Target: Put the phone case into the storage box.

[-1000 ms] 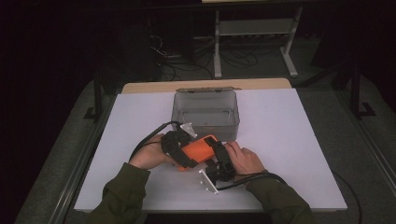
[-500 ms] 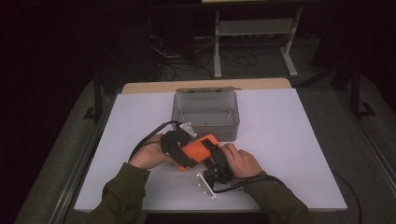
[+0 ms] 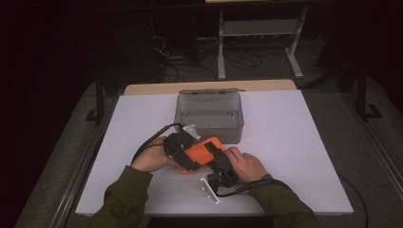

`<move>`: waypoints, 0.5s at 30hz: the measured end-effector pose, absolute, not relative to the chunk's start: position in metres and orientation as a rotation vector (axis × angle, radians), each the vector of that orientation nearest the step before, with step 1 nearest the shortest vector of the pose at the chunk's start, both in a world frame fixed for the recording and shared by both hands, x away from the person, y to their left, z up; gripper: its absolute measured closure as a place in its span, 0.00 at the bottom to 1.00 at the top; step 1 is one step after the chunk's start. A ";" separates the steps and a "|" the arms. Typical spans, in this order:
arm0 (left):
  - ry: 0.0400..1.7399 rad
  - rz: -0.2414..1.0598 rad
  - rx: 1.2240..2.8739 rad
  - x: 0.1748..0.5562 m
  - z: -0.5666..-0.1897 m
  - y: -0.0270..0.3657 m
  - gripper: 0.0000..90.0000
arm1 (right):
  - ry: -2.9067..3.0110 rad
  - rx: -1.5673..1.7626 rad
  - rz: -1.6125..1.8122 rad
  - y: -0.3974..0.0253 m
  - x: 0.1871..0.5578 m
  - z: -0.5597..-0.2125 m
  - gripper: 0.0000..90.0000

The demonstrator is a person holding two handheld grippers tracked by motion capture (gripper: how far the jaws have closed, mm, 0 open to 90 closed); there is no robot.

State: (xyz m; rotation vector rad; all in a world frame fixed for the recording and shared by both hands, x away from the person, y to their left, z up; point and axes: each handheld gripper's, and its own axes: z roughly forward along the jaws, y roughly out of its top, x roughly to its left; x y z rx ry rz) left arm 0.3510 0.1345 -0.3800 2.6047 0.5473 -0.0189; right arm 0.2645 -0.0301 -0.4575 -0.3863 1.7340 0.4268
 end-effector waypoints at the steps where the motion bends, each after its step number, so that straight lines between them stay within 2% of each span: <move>1: 0.547 -0.019 2.605 0.351 -0.380 0.134 0.16 | 1.736 -0.391 0.422 -0.030 0.264 -0.458 0.22; 15: 0.547 -0.022 2.608 0.351 -0.380 0.134 0.16 | 1.746 -0.417 0.404 -0.029 0.261 -0.458 0.40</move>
